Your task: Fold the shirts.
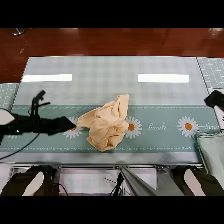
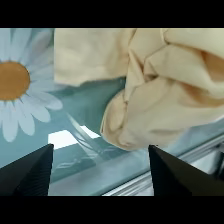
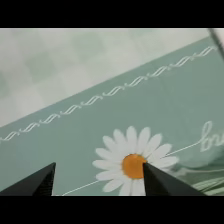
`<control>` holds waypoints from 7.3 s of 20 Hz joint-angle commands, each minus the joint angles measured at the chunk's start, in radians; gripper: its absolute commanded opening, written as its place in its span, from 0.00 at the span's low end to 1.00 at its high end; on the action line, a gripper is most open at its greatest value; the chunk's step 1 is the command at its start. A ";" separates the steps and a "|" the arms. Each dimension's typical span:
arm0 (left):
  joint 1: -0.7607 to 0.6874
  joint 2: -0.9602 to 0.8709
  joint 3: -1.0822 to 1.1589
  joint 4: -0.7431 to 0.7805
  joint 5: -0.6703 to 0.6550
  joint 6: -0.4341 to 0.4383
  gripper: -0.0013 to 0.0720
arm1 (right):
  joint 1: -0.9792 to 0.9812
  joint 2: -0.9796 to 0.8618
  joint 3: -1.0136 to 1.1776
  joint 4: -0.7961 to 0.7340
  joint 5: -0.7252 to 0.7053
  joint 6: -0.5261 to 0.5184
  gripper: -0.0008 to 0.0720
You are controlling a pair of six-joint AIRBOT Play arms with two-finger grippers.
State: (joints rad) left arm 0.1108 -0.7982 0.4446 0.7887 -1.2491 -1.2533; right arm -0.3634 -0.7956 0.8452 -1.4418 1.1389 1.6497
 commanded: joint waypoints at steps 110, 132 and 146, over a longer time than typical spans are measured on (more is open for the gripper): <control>-0.198 -0.587 0.200 -0.198 0.333 0.091 0.97 | -0.200 -0.109 -0.338 0.706 0.047 -0.454 0.87; -0.242 -0.586 0.239 -0.198 0.291 0.120 0.05 | 0.077 -0.531 -0.127 0.630 -0.123 -0.261 0.87; -0.209 -0.440 0.441 -0.273 0.363 0.116 0.05 | 0.261 -0.541 0.480 0.544 0.066 -0.257 0.04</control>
State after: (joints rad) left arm -0.1150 -1.3178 0.7803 0.5739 -0.9390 -1.1362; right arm -0.1101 -1.3861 1.1023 -0.8566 1.1442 1.3636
